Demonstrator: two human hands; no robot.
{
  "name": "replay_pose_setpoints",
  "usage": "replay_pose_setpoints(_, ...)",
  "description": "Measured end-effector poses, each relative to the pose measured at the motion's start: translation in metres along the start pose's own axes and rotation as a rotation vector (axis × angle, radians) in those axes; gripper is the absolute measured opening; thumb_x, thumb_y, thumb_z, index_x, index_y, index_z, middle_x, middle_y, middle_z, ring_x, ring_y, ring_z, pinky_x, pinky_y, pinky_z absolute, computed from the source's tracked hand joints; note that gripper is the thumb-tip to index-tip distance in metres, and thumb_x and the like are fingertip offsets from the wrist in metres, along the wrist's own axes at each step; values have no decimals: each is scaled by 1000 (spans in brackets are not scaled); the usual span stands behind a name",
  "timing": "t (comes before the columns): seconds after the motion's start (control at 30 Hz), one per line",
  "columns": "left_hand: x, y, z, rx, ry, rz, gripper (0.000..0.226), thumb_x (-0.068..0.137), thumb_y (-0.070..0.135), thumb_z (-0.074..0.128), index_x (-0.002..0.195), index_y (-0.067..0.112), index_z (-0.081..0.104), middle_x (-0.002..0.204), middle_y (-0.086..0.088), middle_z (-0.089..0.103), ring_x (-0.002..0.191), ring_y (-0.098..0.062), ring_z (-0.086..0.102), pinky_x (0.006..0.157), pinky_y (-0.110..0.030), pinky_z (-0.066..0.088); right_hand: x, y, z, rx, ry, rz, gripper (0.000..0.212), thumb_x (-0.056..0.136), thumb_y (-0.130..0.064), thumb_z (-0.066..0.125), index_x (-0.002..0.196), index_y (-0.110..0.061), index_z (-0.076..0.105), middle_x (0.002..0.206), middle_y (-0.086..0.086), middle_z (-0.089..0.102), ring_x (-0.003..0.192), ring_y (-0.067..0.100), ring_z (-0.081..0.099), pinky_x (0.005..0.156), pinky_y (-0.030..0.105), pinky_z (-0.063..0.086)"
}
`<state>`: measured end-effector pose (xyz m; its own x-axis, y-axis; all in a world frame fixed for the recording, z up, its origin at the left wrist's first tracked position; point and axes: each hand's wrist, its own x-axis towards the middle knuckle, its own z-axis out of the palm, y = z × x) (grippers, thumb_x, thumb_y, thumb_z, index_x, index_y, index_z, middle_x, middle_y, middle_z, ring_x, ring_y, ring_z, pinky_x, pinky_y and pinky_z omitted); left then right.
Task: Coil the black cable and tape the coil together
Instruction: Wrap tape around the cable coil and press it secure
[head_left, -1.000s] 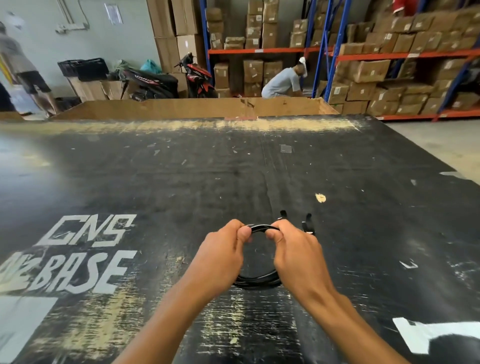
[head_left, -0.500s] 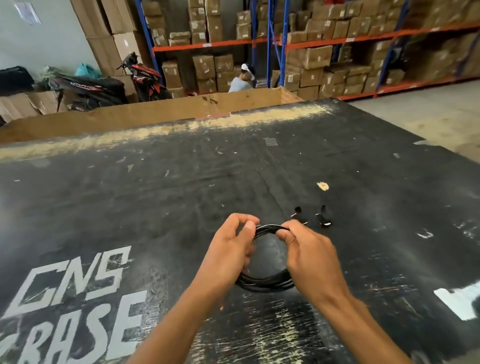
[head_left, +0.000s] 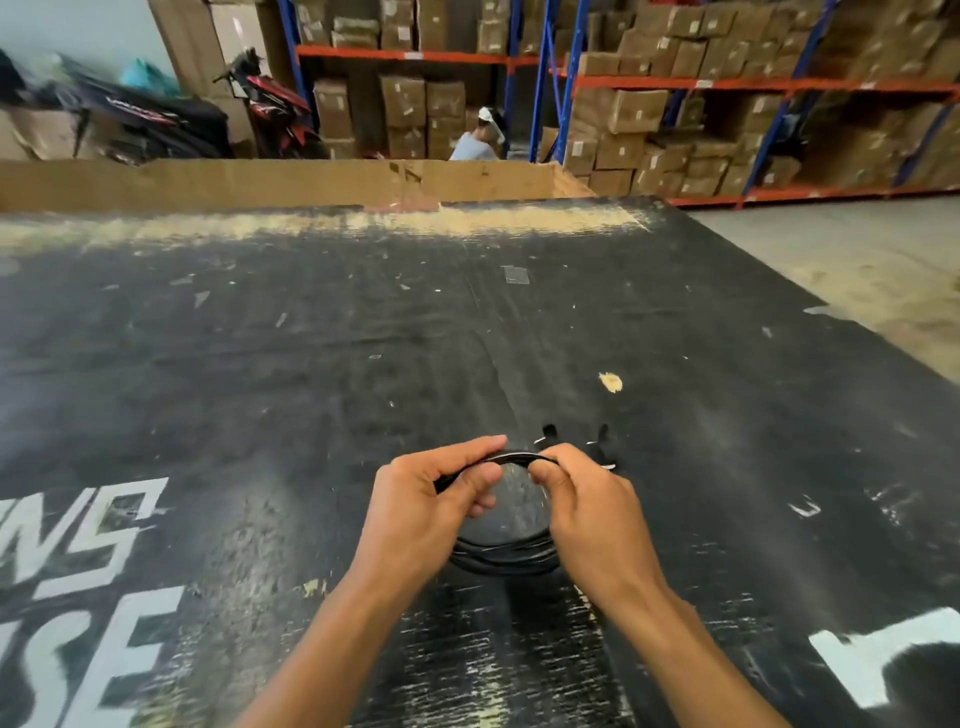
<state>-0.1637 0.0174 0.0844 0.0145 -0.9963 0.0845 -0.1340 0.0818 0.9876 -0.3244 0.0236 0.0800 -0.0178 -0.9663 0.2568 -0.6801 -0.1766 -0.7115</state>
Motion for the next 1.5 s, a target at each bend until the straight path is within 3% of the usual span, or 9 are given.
replay_pose_setpoints(0.2,6,-1,13,39,102,-35,23,88,12,71,99,30,79,62,12,74,57,-4,65,59,-13,50,20,15,-7,14,-128,-73,21,99,-26,49,79,-31,56,55,-9,51,54,12,50,52,31,36)
replay_pose_setpoints(0.4,13,-5,21,61,128,-78,19,90,13,70,96,28,80,62,7,74,59,-4,65,59,-13,51,27,24,-4,97,-147,-20,18,97,-25,52,87,-28,66,64,-4,63,65,12,61,64,36,48)
replay_pose_setpoints(0.53,25,-8,19,145,168,-71,19,88,20,72,87,38,79,63,-2,75,58,-7,65,66,-31,57,32,29,2,107,-157,-1,19,98,-24,50,91,-26,67,73,-6,67,67,10,62,68,38,52)
replay_pose_setpoints(0.7,39,-3,16,151,175,-54,17,88,21,72,86,36,79,57,8,71,56,-1,63,69,-25,54,36,29,1,263,-36,116,27,100,-34,47,107,-26,72,98,-13,73,94,2,66,86,25,51)
replay_pose_setpoints(0.8,48,-2,9,144,194,-48,17,88,19,72,87,34,80,62,7,75,57,-3,65,73,-30,57,42,46,3,128,84,237,25,98,-25,50,114,-19,69,105,-4,73,98,14,67,82,28,49)
replay_pose_setpoints(1.0,61,5,-8,104,247,-29,18,89,16,70,90,31,80,77,13,79,59,-4,68,71,-23,57,49,55,22,-86,-66,315,48,90,-13,64,136,-10,51,117,3,64,103,22,63,93,38,51)
replay_pose_setpoints(1.27,65,9,-26,95,316,-33,17,89,15,70,91,29,80,75,5,79,58,-4,67,66,-20,56,54,51,23,-249,-62,244,6,87,-19,68,82,-16,67,85,-3,61,70,14,55,64,25,40)
replay_pose_setpoints(1.37,65,10,-28,91,331,-37,17,89,15,70,91,28,80,74,6,79,58,-4,67,68,-22,57,50,42,12,-35,45,232,20,81,-15,70,65,-13,59,64,0,60,59,16,56,54,23,41)
replay_pose_setpoints(1.5,67,13,-27,101,330,-41,17,89,17,69,90,29,80,72,7,78,58,-3,66,69,-22,56,48,10,-14,443,171,212,15,84,-4,65,77,-17,63,66,1,69,55,23,67,49,33,56)
